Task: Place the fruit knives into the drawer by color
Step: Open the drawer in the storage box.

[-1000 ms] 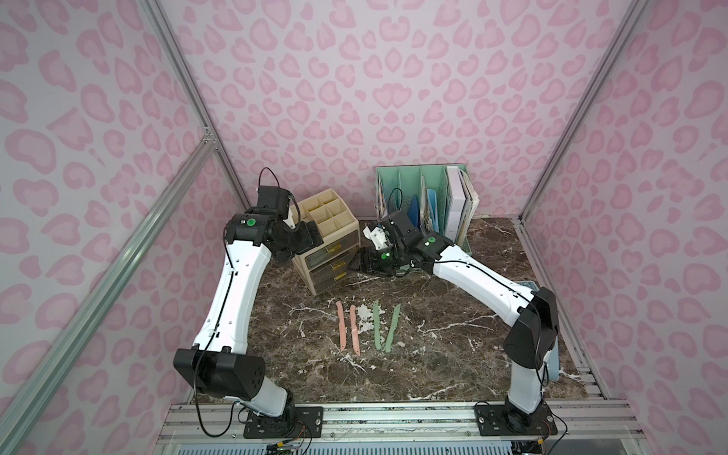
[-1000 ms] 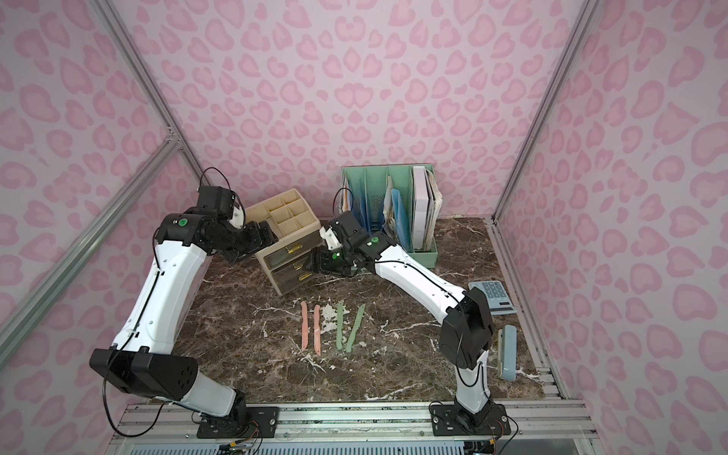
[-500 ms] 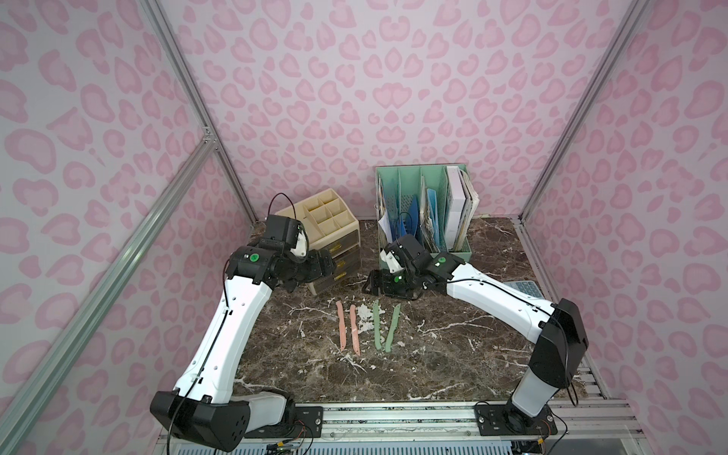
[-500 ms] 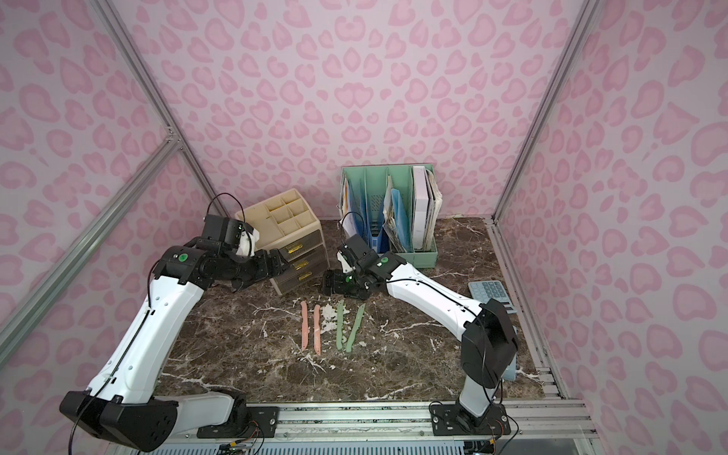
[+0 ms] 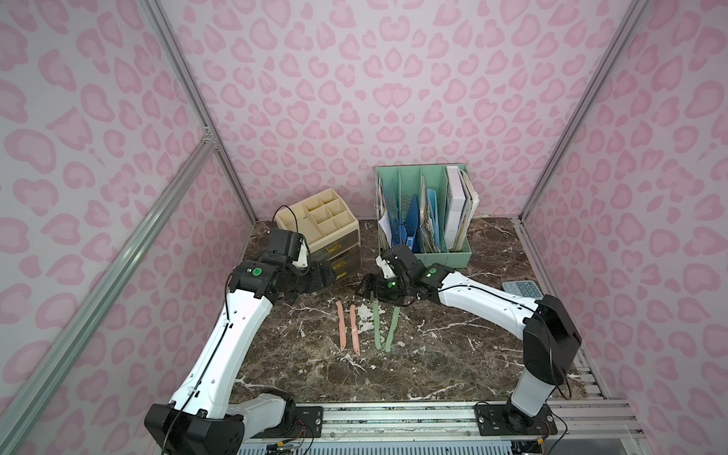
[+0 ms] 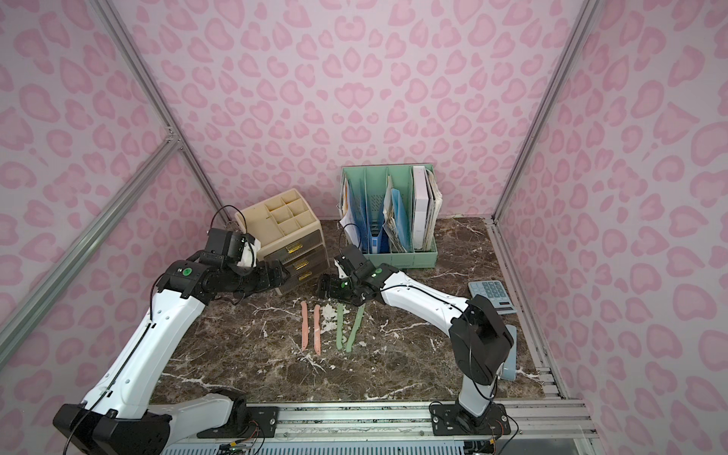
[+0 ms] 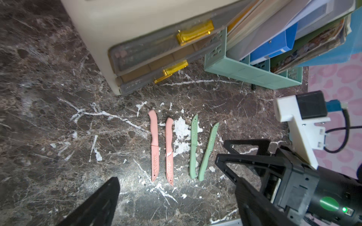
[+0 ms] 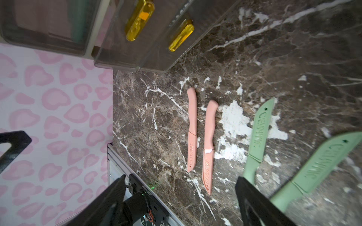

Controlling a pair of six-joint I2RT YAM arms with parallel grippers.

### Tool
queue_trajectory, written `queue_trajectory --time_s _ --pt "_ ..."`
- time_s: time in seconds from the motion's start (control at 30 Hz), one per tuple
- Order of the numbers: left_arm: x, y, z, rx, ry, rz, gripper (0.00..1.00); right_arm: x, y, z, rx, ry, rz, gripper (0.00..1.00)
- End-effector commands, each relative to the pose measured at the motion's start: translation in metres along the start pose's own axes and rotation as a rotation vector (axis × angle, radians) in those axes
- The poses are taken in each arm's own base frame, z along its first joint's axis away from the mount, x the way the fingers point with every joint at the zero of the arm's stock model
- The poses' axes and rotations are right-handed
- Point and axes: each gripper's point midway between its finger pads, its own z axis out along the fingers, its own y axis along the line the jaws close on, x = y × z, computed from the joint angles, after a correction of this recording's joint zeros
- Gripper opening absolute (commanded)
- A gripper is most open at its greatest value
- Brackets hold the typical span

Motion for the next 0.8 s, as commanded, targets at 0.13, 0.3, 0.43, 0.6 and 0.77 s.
queue_trajectory --time_s 0.13,0.3,0.43,0.6,0.77 --pt "-0.035 0.016 0.005 -0.078 -0.155 -0.063 0.93 -0.036 0.045 0.017 -0.282 -0.067 0.073 0.89" --pt "-0.051 0.023 0.006 -0.086 -0.201 -0.126 0.92 -0.044 0.038 0.027 -0.396 -0.086 0.165 0.87" --pt "-0.063 0.016 0.004 -0.066 -0.216 -0.128 0.91 -0.049 0.035 0.032 -0.455 -0.099 0.208 0.85" --pt "-0.081 0.014 0.000 -0.078 -0.247 -0.127 0.91 -0.057 0.040 0.034 -0.517 -0.126 0.224 0.82" --pt "-0.097 0.017 0.006 -0.092 -0.248 -0.171 0.89 -0.062 0.038 0.044 -0.538 -0.126 0.258 0.76"
